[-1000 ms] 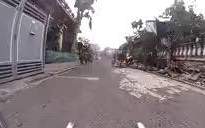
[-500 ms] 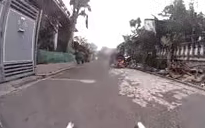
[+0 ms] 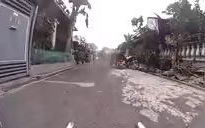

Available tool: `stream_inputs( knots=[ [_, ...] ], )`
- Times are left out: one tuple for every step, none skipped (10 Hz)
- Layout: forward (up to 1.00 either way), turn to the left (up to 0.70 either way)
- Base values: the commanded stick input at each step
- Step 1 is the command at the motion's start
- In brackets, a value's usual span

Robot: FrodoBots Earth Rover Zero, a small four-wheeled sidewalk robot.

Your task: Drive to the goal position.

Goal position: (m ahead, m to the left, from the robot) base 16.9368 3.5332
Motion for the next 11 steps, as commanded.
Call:
stream_inputs(
  knots=[
    [0.70, 0.00],
    [0.70, 0.00],
    [0.70, 0.00],
    [0.70, 0.00],
    [0.70, 0.00],
    [0.70, 0.00],
    [0.70, -0.01],
    [0.70, 0.00],
    [0.70, 0.00],
    [0.70, 0.00],
    [0.70, 0.00]
  ],
)
